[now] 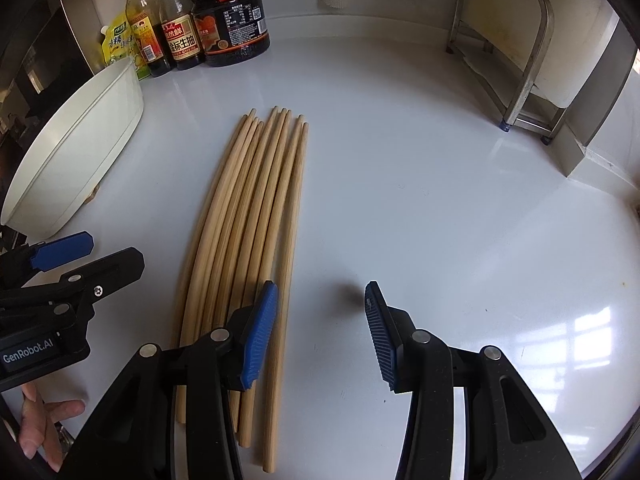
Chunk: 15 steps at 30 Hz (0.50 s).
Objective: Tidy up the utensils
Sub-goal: 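Close the left tool on a chopstick while the right tool grasps another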
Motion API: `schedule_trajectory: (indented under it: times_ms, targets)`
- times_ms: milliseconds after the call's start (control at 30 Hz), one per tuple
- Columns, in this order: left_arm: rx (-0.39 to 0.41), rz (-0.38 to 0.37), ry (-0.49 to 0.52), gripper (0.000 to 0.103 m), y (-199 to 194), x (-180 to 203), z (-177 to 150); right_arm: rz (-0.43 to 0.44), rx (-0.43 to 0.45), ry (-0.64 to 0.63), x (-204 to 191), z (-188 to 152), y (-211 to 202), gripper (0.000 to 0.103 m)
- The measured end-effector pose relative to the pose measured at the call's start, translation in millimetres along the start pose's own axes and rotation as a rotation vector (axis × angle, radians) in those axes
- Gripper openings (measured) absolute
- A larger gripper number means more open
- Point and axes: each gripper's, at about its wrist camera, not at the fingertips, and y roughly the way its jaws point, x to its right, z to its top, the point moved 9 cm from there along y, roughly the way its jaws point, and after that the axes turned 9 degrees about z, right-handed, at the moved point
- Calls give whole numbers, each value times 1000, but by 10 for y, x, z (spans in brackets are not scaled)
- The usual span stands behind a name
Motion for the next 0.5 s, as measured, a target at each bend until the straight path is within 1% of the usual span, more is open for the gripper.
schedule_trajectory:
  times_ms: [100,367,500]
  targets:
    - [-2,1,6,78,18,57,6,1,-5,10,46,-20,-5,43]
    - [-24,-10,10,80,102,147,5,-7,20,40,206,-11,-20,43]
    - [-33,-4,21,80,149,177,4,-7,28,48,244,-34,-40,43]
